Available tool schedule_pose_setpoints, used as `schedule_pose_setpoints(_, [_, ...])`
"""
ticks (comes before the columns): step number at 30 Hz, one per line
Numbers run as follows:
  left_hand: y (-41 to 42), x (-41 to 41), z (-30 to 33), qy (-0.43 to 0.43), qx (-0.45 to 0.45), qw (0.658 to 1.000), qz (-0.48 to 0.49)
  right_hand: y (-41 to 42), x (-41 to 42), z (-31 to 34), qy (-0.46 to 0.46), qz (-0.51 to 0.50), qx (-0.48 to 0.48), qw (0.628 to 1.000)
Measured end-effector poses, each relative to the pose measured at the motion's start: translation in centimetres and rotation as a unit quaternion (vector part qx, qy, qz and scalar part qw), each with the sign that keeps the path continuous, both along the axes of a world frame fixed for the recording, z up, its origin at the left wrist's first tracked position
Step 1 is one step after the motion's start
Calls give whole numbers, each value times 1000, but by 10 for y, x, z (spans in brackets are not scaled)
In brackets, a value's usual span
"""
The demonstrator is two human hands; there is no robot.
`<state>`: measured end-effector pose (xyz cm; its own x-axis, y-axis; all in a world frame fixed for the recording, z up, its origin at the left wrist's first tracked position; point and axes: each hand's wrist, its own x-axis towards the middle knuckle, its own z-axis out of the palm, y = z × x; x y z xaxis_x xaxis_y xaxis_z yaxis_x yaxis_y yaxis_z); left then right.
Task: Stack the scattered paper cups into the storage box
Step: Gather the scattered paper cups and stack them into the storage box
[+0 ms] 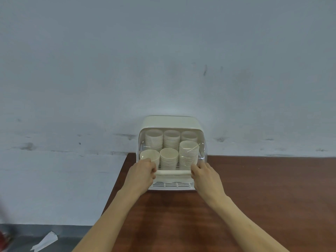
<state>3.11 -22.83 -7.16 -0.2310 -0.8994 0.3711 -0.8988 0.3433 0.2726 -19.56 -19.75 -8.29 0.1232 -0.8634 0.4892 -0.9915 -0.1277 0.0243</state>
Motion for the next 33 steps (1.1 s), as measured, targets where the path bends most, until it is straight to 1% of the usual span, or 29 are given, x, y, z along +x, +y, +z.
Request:
schedule_pose_setpoints(9, [6,0,-11,29,-45,999,-11,1,3,-4,-9,0,-39,999])
schedule_pose_setpoints(13, [10,-1,-16,29,-77,997,-15,4,5,-6,-13,2,-61,998])
schedule_pose_setpoints(15, [13,-2,-16,15,-89,996,-19,6,6,-5,-9,2,-63,998])
schedule_pose_setpoints(20, [16,-8,-13,-85,-89,992,1,9,9,2,17,4,-56,998])
schedule_pose_setpoints(22, [16,-10,-13,-110,-89,990,7,10,11,5,37,2,-51,998])
schedule_pose_setpoints(27, [16,-10,-12,-124,-108,986,-1,9,12,2,70,4,-44,997])
schedule_pose_setpoints(33, [18,-7,-15,-126,-133,983,-11,12,11,0,87,4,-52,995])
